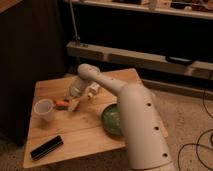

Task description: Place the pepper in the ceramic cup

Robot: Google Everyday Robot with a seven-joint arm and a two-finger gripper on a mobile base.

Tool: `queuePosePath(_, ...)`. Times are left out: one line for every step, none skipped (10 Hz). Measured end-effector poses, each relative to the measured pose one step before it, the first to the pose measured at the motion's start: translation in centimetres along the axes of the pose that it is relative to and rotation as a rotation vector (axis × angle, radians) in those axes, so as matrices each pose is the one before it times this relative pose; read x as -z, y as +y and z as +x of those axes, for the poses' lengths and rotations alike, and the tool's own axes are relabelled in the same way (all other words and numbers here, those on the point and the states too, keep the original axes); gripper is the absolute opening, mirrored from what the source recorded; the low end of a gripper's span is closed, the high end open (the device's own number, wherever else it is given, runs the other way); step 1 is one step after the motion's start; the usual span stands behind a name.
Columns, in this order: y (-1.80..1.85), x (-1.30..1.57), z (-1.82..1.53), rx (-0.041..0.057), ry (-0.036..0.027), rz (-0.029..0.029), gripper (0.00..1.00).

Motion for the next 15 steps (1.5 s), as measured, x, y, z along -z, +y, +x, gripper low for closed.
queuePosePath(-0.043,-0.052,-0.014,0.00016,0.00047,0.00082,0.67)
queuePosePath(-0.025,-0.076,0.057,-0.00127,0.00211,-0.00013,0.64)
queuePosePath(-0.022,-0.063,0.024,-0.00122,0.0026,-0.00019,0.6)
queuePosePath(0.013,-0.11,0.035,-0.00161,0.00405,-0.00097,0.56)
queuePosePath(-0.012,-0.143,0.012,-0.0024,0.00825,-0.00093,0.44)
queuePosePath(-0.044,-0.034,-0.039,-0.00243,0.00436,0.00077,0.34)
queuePosePath(-0.008,0.137,0.04,-0.00275,0.00086,0.00204,0.24)
queuePosePath(0.039,0.292,0.005,-0.00314,-0.00417,0.00276,0.12)
queuePosePath(0.064,0.264,-0.085,-0.00083,-0.00385,0.00202,0.03)
queuePosePath(0.07,0.17,-0.085,0.00011,-0.00246,0.00083,0.0)
queuePosePath(0.092,0.254,-0.085,0.00221,-0.00287,0.00075,0.0)
queuePosePath(0.06,0.181,-0.108,0.00227,-0.00342,0.00008,0.0)
queuePosePath(0.038,0.179,-0.087,0.0025,-0.00291,0.00068,0.0)
queuePosePath(0.039,0.242,-0.077,0.00168,-0.00318,0.0011,0.0)
queuePosePath(0.126,0.358,-0.091,-0.00006,-0.00271,0.00186,0.0)
